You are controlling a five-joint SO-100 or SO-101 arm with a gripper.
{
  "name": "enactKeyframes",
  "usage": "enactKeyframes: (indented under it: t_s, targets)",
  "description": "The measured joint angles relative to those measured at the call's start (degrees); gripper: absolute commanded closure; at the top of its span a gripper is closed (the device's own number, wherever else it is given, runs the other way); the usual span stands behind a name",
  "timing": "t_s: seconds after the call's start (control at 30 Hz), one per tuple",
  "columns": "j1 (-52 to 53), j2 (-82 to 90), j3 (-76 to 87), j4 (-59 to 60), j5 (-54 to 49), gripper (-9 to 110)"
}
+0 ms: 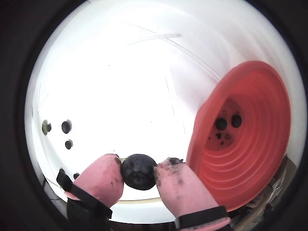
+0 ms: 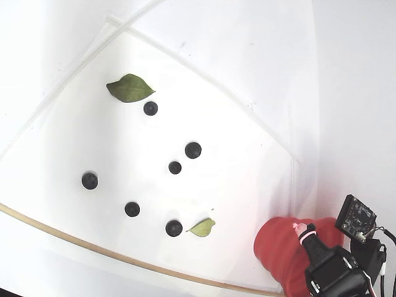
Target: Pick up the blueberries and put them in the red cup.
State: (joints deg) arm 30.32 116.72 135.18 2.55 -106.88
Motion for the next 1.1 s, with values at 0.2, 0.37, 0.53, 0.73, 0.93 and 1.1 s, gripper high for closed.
enactKeyframes:
  t_s: [0.2, 0.37, 0.53, 0.73, 0.93, 1.1]
  targets:
    - [0.44, 2.37, 0.00, 2.55, -1.14, 90]
    - [1.58, 4.39, 0.00, 4.39, -1.85, 90]
    - [2.72, 4.92, 0.00, 4.75, -2.64, 90]
    - [4.92, 4.92, 0.00, 5.19, -3.60, 90]
    - [6.59, 4.92, 0.00, 6.59, -3.69, 90]
    - [8.00, 4.92, 0.00, 6.77, -3.78, 90]
